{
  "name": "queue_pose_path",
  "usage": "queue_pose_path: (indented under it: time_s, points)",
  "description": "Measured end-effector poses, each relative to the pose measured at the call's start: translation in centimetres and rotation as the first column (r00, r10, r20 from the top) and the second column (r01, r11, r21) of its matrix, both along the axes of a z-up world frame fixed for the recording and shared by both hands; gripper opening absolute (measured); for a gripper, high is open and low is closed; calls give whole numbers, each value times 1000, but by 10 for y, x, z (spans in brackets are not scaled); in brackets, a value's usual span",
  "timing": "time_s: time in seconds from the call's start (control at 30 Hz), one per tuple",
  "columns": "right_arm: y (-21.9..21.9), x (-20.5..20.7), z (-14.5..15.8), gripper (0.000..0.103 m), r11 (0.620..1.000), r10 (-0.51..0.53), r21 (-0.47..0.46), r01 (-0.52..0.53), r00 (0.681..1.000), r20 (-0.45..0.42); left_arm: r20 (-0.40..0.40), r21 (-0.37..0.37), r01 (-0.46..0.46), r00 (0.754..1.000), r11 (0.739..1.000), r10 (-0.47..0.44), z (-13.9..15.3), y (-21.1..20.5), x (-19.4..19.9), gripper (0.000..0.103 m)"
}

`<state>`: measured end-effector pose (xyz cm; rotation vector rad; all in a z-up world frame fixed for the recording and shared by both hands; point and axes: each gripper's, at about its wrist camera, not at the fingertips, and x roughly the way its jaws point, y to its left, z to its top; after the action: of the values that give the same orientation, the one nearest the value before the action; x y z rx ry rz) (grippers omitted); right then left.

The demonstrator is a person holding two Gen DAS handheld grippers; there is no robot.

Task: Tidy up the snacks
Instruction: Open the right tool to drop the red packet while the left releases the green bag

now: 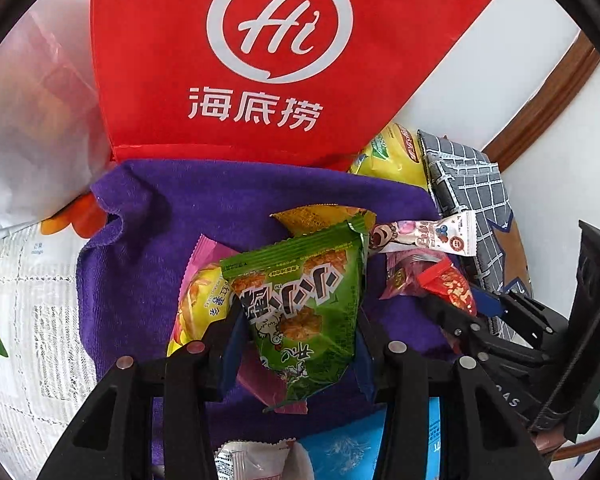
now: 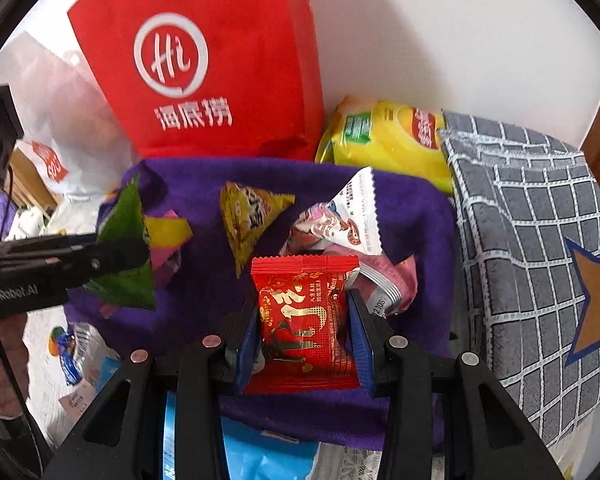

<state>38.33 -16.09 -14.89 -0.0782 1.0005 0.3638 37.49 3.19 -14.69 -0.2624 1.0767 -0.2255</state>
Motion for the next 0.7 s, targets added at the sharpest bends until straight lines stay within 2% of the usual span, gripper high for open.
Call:
queue_pose_path:
  time_s: [0.17, 0.5, 0.7]
  points:
    - [-1, 4, -9, 41, 1000, -12, -12, 11, 1000, -21, -8, -9, 1, 1000, 1000, -1, -3, -1, 1, 44]
    - [1, 6, -13, 41, 999, -6, -33, 6, 1000, 1, -9, -11, 6, 1000, 1000, -6, -4, -4, 3, 44]
    - [-2, 2, -7, 48, 1000, -13, -3, 13, 1000, 16, -6, -16, 8, 1000, 1000, -8, -3, -2, 3, 44]
